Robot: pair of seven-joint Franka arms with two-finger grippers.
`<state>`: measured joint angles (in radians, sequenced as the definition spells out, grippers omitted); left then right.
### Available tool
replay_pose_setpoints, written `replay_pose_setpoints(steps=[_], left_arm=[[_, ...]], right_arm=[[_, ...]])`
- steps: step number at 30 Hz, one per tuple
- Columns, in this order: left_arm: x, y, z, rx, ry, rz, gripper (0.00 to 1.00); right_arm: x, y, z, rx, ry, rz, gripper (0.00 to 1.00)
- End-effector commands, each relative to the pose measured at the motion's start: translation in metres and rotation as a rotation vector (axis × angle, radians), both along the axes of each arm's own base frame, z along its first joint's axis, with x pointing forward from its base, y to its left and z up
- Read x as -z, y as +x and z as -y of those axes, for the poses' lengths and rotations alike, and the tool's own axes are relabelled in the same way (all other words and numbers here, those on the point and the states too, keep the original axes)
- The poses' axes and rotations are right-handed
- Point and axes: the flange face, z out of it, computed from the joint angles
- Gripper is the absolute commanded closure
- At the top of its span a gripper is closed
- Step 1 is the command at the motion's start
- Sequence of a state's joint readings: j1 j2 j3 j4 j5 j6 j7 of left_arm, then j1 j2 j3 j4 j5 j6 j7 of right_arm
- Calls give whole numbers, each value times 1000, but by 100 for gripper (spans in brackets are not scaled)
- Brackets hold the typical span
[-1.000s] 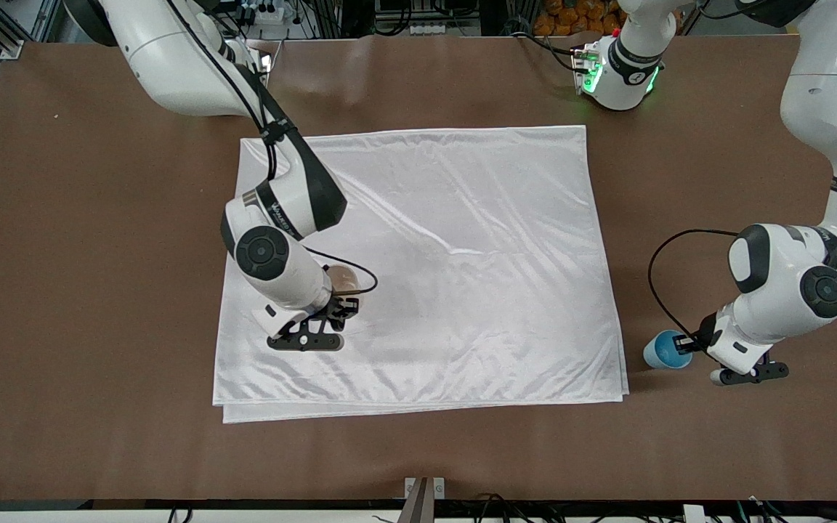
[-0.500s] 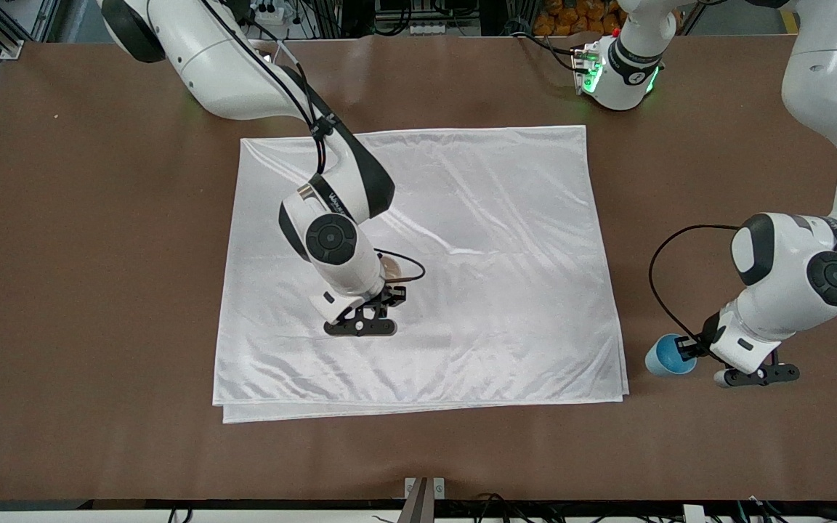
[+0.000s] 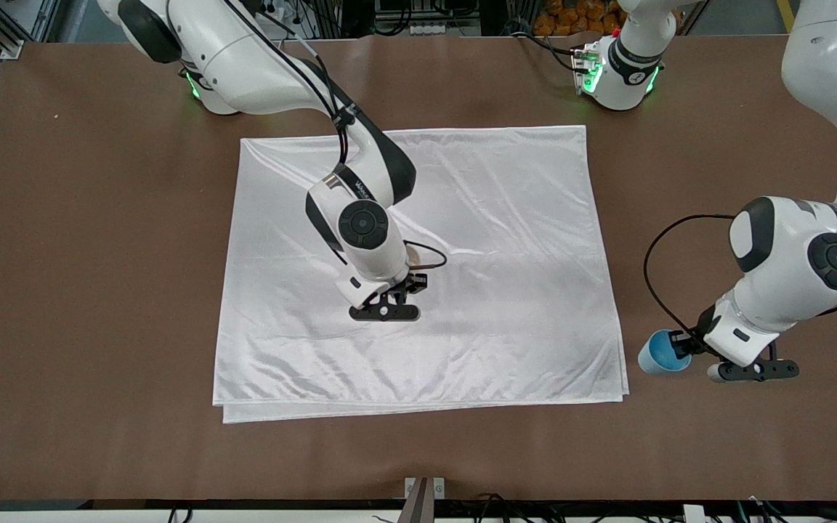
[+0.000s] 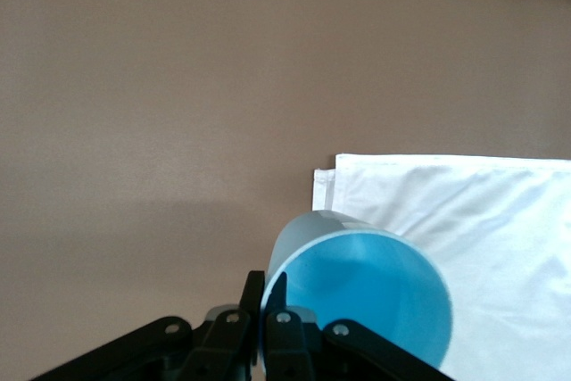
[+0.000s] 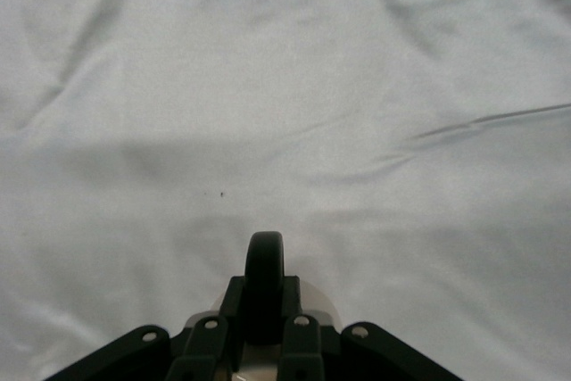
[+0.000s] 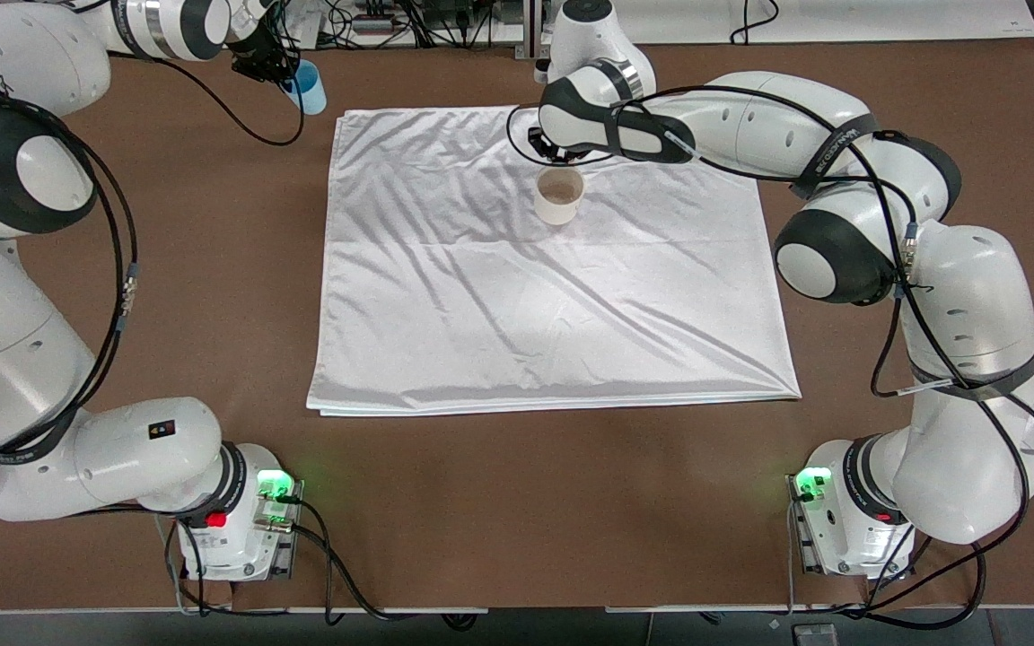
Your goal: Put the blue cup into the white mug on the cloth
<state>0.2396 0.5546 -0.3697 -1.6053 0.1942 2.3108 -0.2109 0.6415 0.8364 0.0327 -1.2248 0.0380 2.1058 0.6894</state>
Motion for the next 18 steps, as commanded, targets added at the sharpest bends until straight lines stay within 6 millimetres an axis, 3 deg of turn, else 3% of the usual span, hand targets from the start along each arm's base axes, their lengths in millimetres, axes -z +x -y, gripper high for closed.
replay_pose_setpoints(steps=[1, 13, 18], left_arm=[[-3, -5, 3, 8, 26, -6, 100], [-7, -5, 18, 21, 23, 1, 100], [-20, -6, 29, 36, 29, 14, 100]], right_arm=[[6, -6, -15, 31, 1, -15, 100], [36, -13, -26, 42, 1, -17, 100], [42, -14, -29, 56, 9, -7, 100]])
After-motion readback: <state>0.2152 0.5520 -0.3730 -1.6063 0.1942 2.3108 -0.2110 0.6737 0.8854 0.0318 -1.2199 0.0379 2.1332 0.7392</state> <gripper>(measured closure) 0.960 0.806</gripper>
